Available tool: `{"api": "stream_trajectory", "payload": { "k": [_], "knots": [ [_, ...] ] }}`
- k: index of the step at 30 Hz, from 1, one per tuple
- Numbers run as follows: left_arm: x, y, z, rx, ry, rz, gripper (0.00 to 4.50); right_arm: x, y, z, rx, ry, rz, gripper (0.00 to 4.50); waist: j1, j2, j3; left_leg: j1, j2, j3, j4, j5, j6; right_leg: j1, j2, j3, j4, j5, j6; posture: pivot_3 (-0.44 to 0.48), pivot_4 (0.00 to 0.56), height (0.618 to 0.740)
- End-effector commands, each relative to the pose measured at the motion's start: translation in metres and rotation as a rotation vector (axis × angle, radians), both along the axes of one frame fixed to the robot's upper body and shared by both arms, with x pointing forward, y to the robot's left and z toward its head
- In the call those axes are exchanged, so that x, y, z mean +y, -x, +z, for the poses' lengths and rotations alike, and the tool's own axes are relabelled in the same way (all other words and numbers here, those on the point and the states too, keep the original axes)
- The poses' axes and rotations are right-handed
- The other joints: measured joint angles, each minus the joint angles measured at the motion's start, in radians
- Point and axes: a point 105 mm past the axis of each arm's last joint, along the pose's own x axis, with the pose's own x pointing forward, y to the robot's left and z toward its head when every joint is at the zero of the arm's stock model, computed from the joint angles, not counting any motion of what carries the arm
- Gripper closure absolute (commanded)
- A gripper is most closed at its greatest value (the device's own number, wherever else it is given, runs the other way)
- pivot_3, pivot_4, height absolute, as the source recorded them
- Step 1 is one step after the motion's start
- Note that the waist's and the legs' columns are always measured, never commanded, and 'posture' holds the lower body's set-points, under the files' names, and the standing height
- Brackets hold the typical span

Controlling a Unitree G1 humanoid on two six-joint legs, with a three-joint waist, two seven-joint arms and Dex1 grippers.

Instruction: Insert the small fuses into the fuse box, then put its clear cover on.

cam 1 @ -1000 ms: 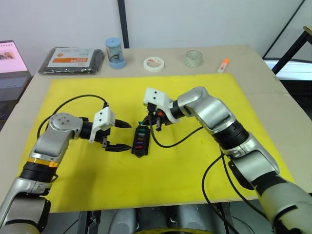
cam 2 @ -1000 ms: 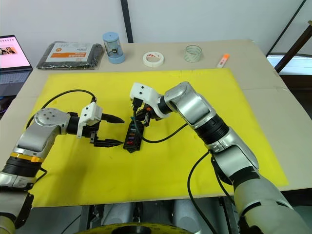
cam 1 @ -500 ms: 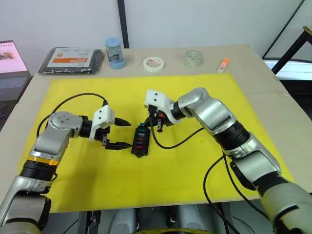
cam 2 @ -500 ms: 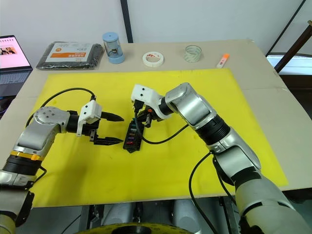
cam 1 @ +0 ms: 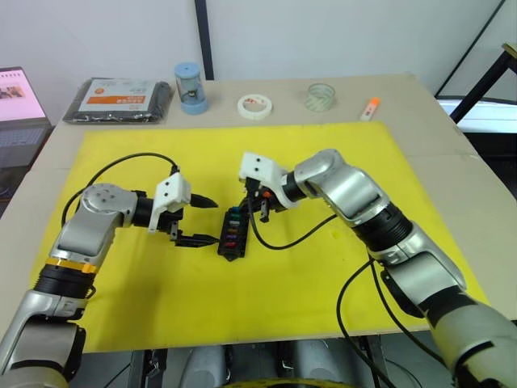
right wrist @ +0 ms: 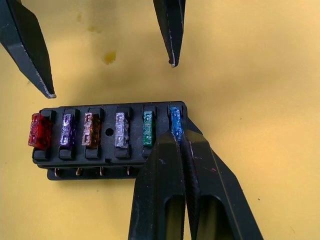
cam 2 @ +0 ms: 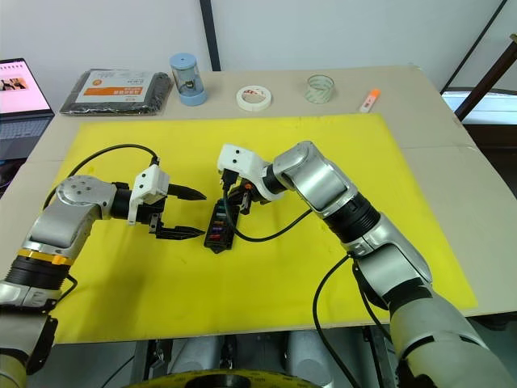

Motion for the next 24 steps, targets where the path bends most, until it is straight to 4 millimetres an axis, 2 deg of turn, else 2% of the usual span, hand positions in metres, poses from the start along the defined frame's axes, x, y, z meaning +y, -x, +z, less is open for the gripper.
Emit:
{"api": "stream_trajectory", "payload": {
  "k": [1,10,24],
  "knots": [
    [-0.001,-0.001,0.009,-0.048,0.008,-0.005,0.05,0.004,-0.002,0.006,-0.040,0.005,-0.004,4.50,0.000,0.000,0.000,0.000,0.000,0.000,0.000,0.000,0.000,0.000,0.000,0.000,0.000,0.000,0.000,0.000,0.150,0.740],
    [-0.002,-0.001,0.008,-0.052,0.011,-0.002,0.05,0.007,0.007,-0.001,-0.008,0.021,0.010,4.50,0.000,0.000,0.000,0.000,0.000,0.000,0.000,0.000,0.000,0.000,0.000,0.000,0.000,0.000,0.000,0.000,0.150,0.740],
    [-0.003,0.000,0.005,-0.054,0.008,0.000,0.05,0.002,0.005,-0.023,0.044,0.077,-0.036,4.50,-0.002,0.000,0.000,0.001,0.000,0.000,0.000,0.000,0.000,0.001,0.000,0.000,0.000,0.000,0.000,0.000,0.150,0.740]
  ]
}}
